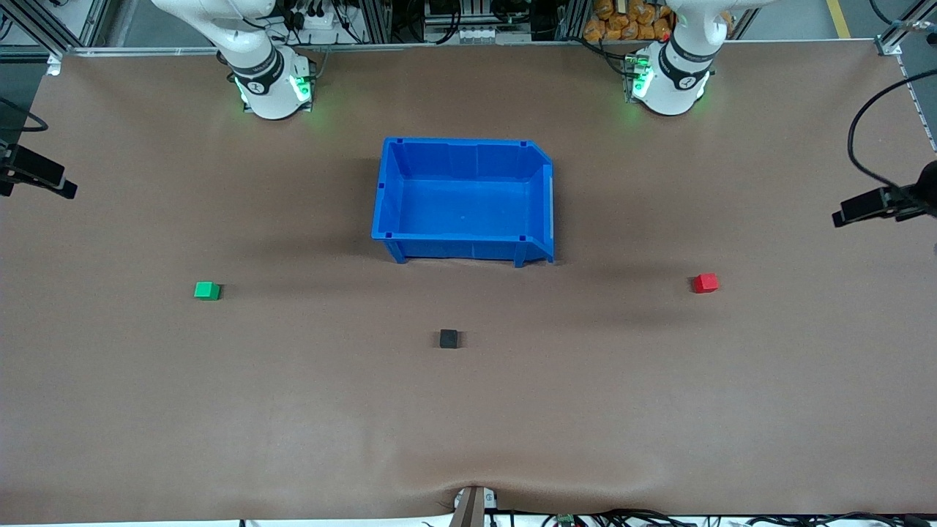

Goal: Attach green and red cubes to black cube
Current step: 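Move the left gripper toward the red cube, then lower the left gripper over the red cube and close on it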

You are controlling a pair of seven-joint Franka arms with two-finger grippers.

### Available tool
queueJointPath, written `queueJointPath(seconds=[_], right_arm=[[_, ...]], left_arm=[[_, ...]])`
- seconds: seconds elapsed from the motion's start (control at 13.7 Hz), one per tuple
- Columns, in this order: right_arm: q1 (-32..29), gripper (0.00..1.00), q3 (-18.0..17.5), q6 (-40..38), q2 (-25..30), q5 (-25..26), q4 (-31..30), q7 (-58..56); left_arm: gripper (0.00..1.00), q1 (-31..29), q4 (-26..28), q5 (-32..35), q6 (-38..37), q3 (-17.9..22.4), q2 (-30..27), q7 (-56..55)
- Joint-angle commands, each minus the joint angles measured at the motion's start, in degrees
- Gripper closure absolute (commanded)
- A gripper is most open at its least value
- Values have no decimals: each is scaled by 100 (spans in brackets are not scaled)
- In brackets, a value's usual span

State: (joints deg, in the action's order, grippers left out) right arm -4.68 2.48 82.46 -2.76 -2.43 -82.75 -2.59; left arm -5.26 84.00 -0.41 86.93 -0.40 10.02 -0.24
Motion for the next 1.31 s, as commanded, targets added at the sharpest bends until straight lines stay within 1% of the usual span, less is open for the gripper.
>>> queueJointPath(seconds=[0.0, 0.29, 0.58, 0.66, 0.87, 1.09, 1.24], right_arm=[[2, 0, -19, -2, -14, 6, 57, -48], [-33, 0, -10, -2, -14, 6, 57, -57], [-16, 0, -10, -10, -14, 6, 57, -57], [-7, 0, -10, -2, -14, 6, 57, -57], [2, 0, -10, -2, -14, 6, 57, -57], [2, 0, -10, -10, -14, 6, 57, -57], [-7, 0, -19, -10, -14, 6, 57, -57]], left_arm=[[0, 68, -129, -161, -27, -12, 447, -10], [0, 113, -156, -258, 52, -38, 1159, 33], [0, 182, -103, -135, 606, -56, 1721, 86], [0, 235, -68, 13, 711, -65, 1897, 77], [0, 324, 169, 85, 1202, -74, 2276, 51], [0, 367, 502, 93, 1721, -74, 2504, 68], [0, 341, 810, 85, 2090, -74, 2558, 59]])
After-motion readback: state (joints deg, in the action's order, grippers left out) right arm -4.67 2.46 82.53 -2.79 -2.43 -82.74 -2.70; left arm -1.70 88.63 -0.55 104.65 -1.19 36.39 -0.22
